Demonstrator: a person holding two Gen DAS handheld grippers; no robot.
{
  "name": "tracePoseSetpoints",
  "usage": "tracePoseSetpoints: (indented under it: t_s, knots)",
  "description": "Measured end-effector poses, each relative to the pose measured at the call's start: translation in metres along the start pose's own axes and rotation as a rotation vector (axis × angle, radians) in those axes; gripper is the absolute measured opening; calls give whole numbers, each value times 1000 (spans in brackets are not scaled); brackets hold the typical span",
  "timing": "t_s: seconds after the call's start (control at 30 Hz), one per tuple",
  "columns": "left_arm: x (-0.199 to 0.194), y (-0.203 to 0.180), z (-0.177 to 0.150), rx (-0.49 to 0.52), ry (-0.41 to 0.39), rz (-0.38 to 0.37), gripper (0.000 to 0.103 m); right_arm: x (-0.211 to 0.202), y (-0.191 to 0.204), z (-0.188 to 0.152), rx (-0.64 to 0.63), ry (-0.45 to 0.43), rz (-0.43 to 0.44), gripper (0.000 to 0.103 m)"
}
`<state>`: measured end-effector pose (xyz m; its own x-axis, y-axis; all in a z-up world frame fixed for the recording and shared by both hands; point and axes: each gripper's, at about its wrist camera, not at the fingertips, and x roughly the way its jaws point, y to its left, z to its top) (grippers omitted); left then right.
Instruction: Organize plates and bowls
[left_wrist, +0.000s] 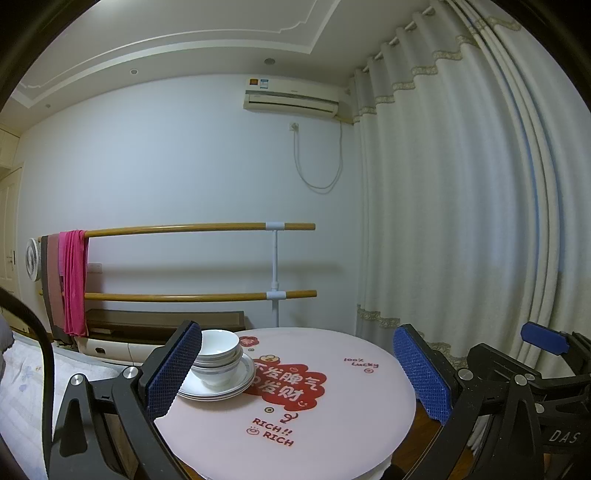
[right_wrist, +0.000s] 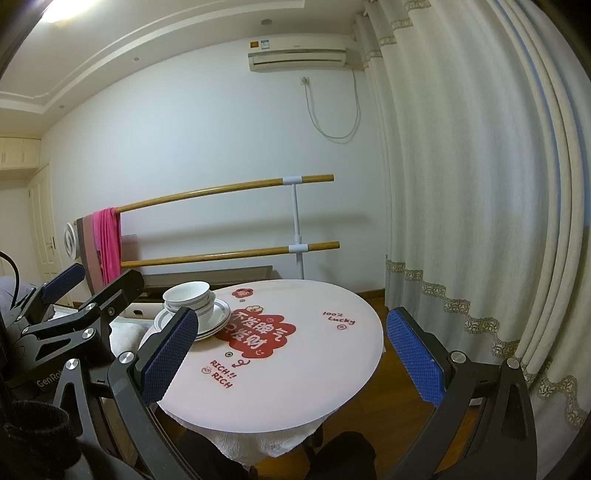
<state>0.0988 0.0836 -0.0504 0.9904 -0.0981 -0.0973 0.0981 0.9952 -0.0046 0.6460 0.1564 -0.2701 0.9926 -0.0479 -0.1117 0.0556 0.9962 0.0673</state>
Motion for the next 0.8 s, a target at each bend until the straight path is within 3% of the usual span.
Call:
tracePoseSetpoints:
  t_s: [0.8]
  knots:
    - [0,-2,1,5,10,7,102,3,0,-4,4,11,-1,103]
